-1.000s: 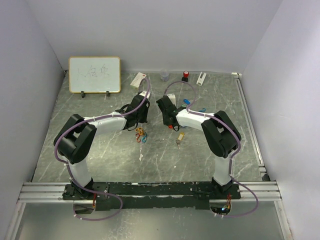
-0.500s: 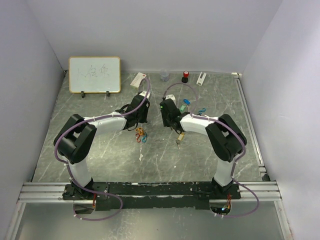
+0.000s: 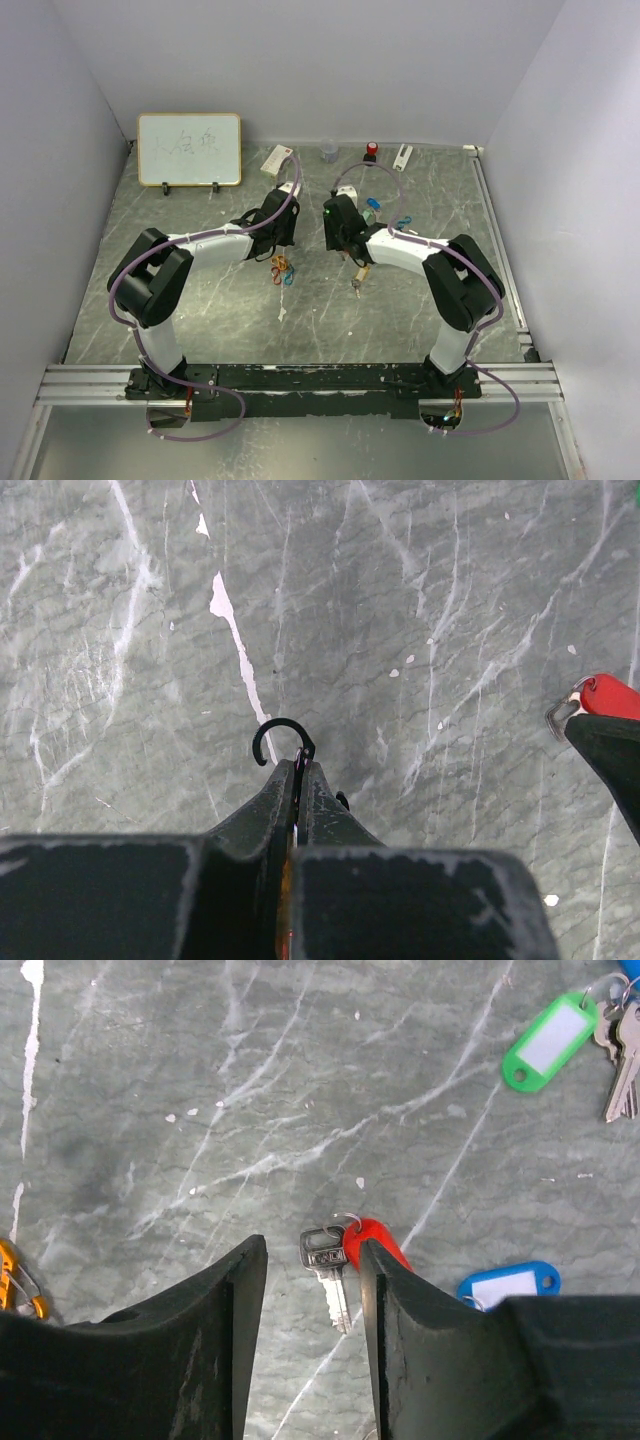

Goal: Put the keys on the keyring

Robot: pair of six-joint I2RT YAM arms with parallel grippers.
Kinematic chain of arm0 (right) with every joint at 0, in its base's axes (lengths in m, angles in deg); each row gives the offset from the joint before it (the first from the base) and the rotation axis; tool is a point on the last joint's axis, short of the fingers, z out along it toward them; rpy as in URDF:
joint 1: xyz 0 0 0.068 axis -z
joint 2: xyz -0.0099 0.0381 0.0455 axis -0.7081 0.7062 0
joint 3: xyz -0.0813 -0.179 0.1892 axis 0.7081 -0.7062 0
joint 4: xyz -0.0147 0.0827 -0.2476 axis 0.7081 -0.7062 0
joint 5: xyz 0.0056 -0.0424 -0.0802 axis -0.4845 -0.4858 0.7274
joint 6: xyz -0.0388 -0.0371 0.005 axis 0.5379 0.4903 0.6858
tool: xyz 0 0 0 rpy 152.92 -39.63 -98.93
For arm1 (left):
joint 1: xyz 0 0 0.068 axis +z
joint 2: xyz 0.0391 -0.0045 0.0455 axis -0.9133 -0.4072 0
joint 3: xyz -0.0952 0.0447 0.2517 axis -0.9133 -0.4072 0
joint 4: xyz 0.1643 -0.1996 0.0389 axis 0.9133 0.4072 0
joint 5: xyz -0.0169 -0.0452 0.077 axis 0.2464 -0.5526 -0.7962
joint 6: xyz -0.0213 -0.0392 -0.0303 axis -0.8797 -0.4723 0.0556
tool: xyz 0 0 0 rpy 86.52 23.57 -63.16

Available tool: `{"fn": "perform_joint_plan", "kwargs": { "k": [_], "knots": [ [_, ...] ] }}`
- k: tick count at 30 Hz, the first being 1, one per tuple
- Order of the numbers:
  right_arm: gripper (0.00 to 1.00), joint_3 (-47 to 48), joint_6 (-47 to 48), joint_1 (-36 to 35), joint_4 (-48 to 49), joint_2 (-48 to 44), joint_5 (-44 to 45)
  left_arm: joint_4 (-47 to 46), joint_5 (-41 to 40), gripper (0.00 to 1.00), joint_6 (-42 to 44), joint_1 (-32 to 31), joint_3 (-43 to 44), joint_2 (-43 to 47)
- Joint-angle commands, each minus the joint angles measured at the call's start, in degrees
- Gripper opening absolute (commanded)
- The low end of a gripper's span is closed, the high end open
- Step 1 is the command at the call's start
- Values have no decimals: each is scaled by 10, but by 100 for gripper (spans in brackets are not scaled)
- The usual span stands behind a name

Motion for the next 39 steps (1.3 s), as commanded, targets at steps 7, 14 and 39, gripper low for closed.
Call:
{"fn": "perform_joint_plan", "kwargs": {
  "k": [7, 14, 39],
  "knots": [
    [57, -17, -45, 15, -10, -12, -30, -6, -9, 7, -5, -1, -8, 21],
    [60, -71, -66, 21, 26, -36, -92, -5, -7, 7, -7, -2, -7, 20],
    [60, -56, -78, 21, 63, 20, -133, 1, -25, 7, 0, 3, -13, 38]
  ]
}}
